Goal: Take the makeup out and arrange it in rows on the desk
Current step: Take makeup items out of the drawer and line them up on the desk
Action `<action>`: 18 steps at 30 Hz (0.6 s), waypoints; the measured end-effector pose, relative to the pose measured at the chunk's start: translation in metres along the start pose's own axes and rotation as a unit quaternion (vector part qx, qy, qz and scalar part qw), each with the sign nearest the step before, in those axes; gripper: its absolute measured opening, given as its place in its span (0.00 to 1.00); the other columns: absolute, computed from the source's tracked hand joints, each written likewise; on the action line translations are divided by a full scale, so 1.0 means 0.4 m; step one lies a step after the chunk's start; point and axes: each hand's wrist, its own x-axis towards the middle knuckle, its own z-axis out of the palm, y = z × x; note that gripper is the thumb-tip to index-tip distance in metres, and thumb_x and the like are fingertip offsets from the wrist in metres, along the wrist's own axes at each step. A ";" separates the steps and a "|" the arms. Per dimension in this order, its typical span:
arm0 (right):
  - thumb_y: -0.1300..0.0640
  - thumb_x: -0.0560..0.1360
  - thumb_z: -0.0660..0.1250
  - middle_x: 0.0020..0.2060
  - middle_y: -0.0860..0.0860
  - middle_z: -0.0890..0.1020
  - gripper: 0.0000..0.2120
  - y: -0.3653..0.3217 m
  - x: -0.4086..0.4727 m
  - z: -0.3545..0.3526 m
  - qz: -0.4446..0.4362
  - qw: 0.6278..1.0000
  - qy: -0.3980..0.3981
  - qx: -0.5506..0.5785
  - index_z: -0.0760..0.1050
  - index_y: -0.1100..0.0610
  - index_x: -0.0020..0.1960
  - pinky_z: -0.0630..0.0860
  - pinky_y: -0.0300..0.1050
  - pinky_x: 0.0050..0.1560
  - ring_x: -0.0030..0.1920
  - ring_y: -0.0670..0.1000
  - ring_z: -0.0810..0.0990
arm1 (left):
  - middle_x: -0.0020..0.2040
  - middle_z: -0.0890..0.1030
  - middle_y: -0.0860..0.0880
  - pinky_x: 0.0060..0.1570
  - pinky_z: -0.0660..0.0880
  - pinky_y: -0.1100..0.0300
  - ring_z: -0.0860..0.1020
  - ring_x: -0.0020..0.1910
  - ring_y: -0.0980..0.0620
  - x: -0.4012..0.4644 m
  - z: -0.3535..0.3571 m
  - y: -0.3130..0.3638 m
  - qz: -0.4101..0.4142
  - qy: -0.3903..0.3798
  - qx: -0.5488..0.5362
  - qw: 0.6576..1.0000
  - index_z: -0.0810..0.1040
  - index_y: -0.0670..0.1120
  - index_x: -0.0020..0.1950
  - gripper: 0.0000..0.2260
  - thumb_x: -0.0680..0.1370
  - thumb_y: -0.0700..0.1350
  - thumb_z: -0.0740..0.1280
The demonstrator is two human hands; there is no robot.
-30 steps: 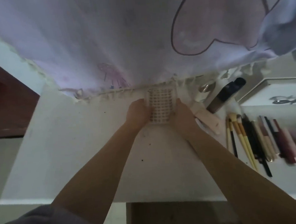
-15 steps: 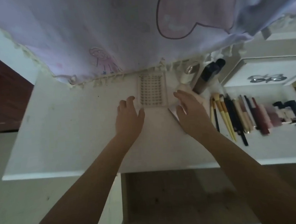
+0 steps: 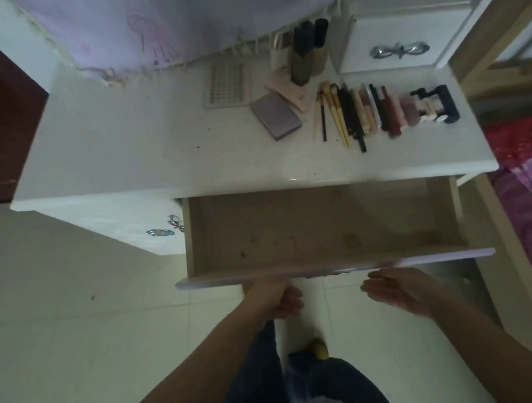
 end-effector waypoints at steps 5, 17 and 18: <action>0.69 0.77 0.52 0.29 0.53 0.69 0.13 -0.021 0.031 0.025 -0.008 0.976 0.001 0.217 0.65 0.58 0.37 0.76 0.41 0.27 0.24 0.47 0.73 | 0.55 0.75 0.39 0.53 0.74 0.55 0.76 0.49 0.44 0.021 0.003 -0.002 -0.055 -0.058 -0.441 0.894 0.70 0.37 0.60 0.11 0.79 0.41 0.58; 0.73 0.72 0.46 0.69 0.70 0.61 0.25 -0.089 0.016 0.021 -0.007 0.968 0.044 0.247 0.53 0.76 0.69 0.57 0.61 0.71 0.70 0.68 0.61 | 0.69 0.64 0.33 0.70 0.60 0.45 0.65 0.68 0.36 -0.054 -0.005 0.093 -0.054 -0.074 -0.582 0.808 0.56 0.33 0.70 0.22 0.79 0.41 0.57; 0.74 0.71 0.47 0.68 0.71 0.61 0.26 -0.099 0.015 0.022 -0.009 0.970 0.045 0.240 0.53 0.76 0.69 0.56 0.62 0.71 0.70 0.68 0.61 | 0.69 0.63 0.33 0.70 0.60 0.44 0.64 0.68 0.35 -0.059 -0.013 0.107 -0.051 -0.074 -0.578 0.811 0.56 0.34 0.70 0.22 0.79 0.41 0.57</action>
